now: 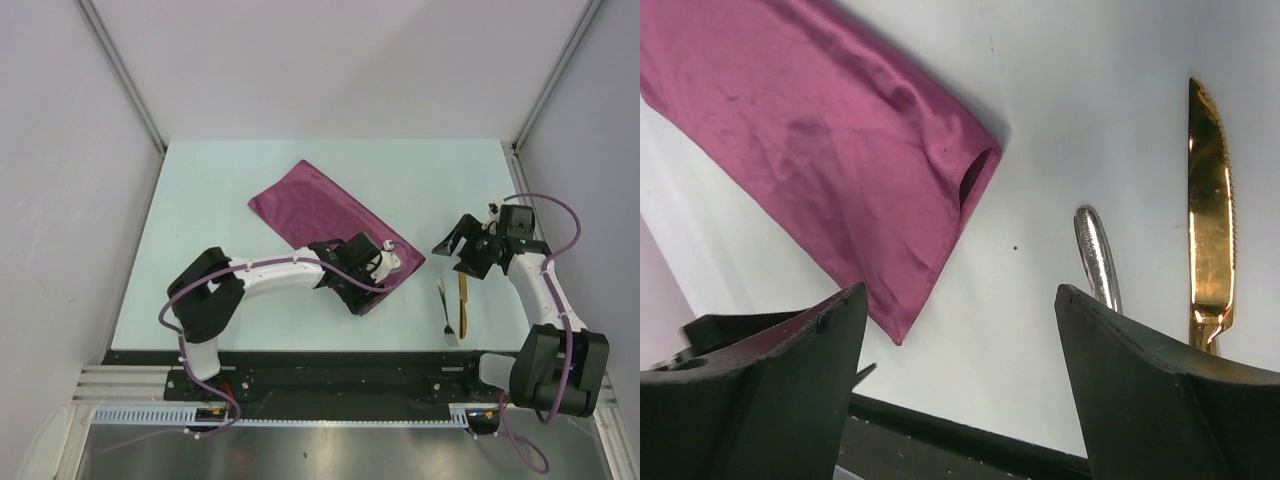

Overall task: Fold the napkin into a case and place the utensils inside
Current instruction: Pick up the rectangle-folded napkin from the center of the board.

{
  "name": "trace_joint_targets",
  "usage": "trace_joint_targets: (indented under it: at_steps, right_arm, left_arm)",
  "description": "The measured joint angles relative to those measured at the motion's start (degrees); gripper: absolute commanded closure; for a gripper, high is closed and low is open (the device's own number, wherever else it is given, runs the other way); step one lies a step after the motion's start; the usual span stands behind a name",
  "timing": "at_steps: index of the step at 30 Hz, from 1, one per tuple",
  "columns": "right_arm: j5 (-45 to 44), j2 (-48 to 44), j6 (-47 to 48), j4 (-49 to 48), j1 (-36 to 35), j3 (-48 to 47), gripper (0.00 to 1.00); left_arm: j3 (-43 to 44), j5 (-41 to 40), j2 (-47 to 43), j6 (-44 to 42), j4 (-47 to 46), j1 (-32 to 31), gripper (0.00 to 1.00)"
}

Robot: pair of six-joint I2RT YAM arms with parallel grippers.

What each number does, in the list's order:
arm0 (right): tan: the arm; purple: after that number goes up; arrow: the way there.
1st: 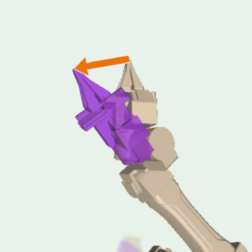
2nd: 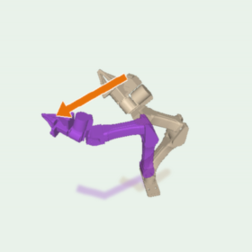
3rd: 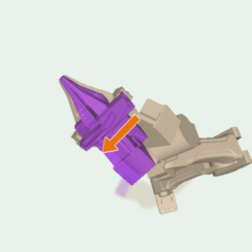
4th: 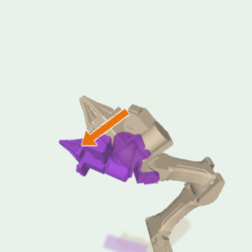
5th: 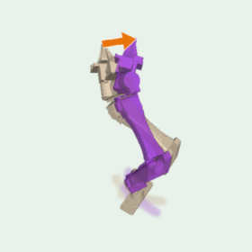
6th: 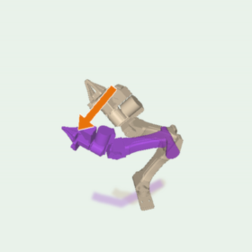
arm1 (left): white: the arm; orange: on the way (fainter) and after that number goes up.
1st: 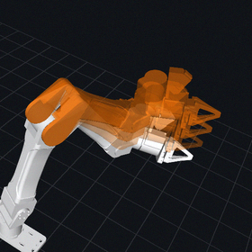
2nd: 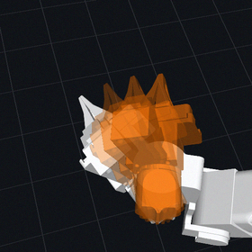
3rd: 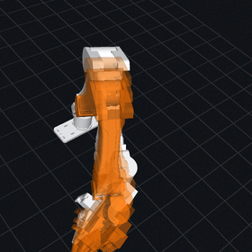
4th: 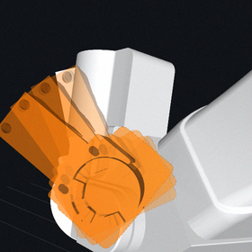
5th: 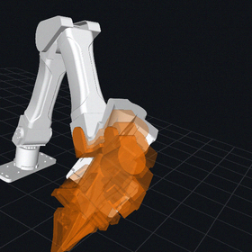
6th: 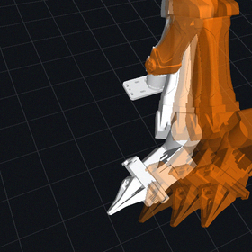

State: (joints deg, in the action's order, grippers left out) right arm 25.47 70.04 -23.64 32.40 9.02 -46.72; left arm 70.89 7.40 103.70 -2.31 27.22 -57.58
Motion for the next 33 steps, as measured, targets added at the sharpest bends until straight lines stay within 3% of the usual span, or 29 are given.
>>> trace_joint_targets:
  at_steps: [14, 26, 29, 30, 33]
  right_arm:
    - [2.43, -2.12, 0.33, -0.09, 0.0, 2.45, 0.19]
    - [3.1, -2.12, -0.39, -1.11, -1.07, 3.87, 0.19]
    - [2.38, -2.05, -2.91, -2.36, -4.15, 5.07, 0.18]
    - [2.01, -1.88, -4.24, -2.91, -5.55, 5.6, 0.19]
    - [2.16, -0.02, -9.46, -5.86, -9.81, 7.63, 0.2]
  left_arm:
    - [3.45, 1.42, 6.78, -1.92, 3.1, -3.61, 0.32]
    - [4.02, -8.13, 7.93, -0.72, 1.66, -4.31, 0.7]
    - [3.85, -9.46, 7.93, -0.35, 0.7, -4.44, 0.84]
    - [3.82, -9.99, 7.93, -0.33, 0.37, -4.46, 0.96]
    - [3.78, -10.88, 7.93, -0.13, 0.15, -4.44, 1.0]
